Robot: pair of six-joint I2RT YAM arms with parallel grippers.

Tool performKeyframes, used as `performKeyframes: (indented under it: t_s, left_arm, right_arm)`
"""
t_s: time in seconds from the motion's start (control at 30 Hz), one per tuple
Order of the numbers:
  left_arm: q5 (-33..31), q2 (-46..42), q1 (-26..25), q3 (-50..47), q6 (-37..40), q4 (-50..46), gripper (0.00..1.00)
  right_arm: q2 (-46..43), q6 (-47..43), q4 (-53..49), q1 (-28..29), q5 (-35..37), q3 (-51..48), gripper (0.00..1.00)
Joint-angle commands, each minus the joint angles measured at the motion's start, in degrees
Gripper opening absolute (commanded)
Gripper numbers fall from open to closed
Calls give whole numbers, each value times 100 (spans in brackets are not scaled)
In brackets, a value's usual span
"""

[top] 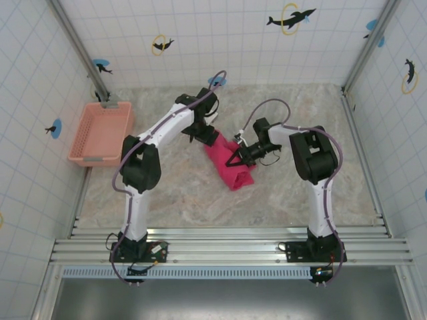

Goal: Roll up the long pants

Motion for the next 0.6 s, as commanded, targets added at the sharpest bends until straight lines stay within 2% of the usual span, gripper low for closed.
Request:
performKeyframes:
  t_s: [0.0,0.33,0.43,0.57]
  left_arm:
    - [337,11,-29,-56,-166,130,97]
    - [964,919,-369,493,-411,127,97]
    - [1080,1273,-655,722,-430,59,97]
    - [1220,1547,-754,809,-625,49,97]
  right_arm:
    - [601,305,-94,-24,971,-35,19]
    - [749,349,-167,-49,1074,-26,20]
    - [811,393,-226,-41,1141,67,22]
    - [872,492,-285,-37,1315,207,30]
